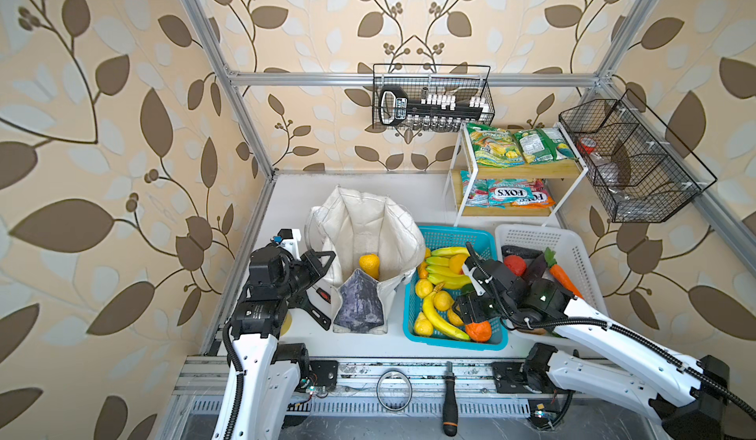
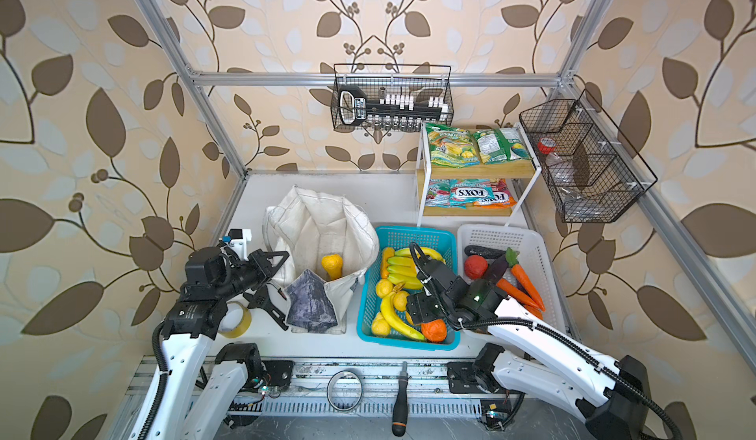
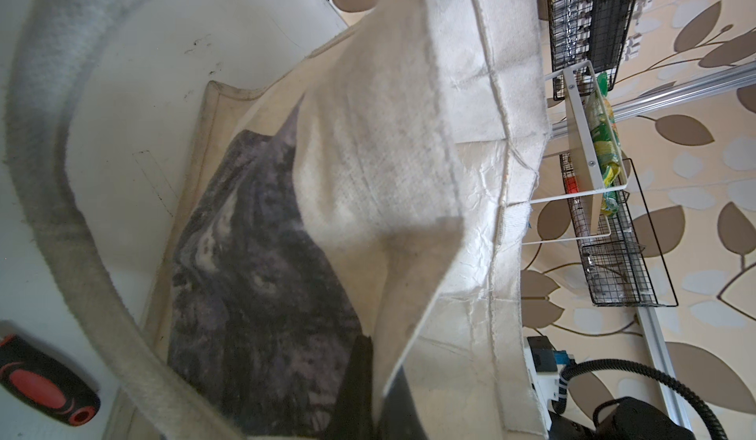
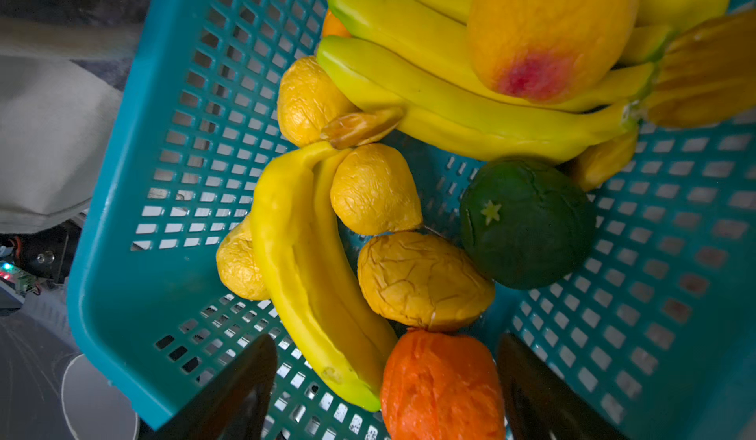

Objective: Place the food into the grocery bag and tie it
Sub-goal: 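Lower the right gripper into the basket and grasp a yellow pear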

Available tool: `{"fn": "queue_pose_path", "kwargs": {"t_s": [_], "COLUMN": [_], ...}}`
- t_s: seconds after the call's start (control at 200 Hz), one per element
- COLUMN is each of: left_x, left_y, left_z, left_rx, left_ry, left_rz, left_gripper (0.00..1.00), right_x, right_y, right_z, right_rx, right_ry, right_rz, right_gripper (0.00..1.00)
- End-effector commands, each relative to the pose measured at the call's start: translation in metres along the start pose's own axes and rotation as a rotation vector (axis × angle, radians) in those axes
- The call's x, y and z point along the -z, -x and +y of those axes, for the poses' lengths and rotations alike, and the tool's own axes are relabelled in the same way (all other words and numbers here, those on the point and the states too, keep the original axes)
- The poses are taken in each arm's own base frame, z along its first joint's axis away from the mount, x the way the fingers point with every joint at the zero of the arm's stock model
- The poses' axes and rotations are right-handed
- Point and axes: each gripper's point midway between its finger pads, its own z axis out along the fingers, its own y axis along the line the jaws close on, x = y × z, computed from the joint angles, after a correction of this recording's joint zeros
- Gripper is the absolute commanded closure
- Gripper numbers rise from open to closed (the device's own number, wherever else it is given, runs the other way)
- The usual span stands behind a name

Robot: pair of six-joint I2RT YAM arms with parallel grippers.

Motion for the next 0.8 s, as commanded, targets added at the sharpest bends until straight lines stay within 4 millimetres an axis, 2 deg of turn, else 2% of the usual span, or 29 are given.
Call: {"fn": "queue_pose_path", "kwargs": {"t_s": [0.0,0.225,0.3,0.37,0.415,0.795], "left_x": [-0.003,-0.004,-0.005,-0.005,-0.006,-0.009], "left_y": [0.0,0.0,0.001,0.002,0.001,0.001], "left_z": [-0.004,-0.005,-0.003,-0.002,-0.002,0.004], "left_rx": [0.003,0.012,0.012,0.012,0.011,0.018], "left_ry": [-0.033,-0.045,-0.041,-0.037,-0.038,-0.027], "left_rz": [0.011,0.013,0.008,0.008,0.009,0.009], "left_gripper": [1.0,1.0,1.0,1.0,1.0,1.0], "right_x": [-0.018,-0.053,-0.063,-0.071,-0.076,-0.094], "right_y": [0.012,0.007,0.005,0.002,0.002,0.005], "right_z": [0.013,0.015,0.016,0.015,0.012,0.004], "right_rx": [0.016,0.03,0.022,0.02,0.01,-0.012], "right_ry": [0.032,0.023,0.025,0.02,0.007,-0.022], "right_rz": [-0.03,0.032,0.035,0.036,0.025,-0.034], "right_gripper": [0.17,0.2,0.24,0.31,0.32,0.34]}}
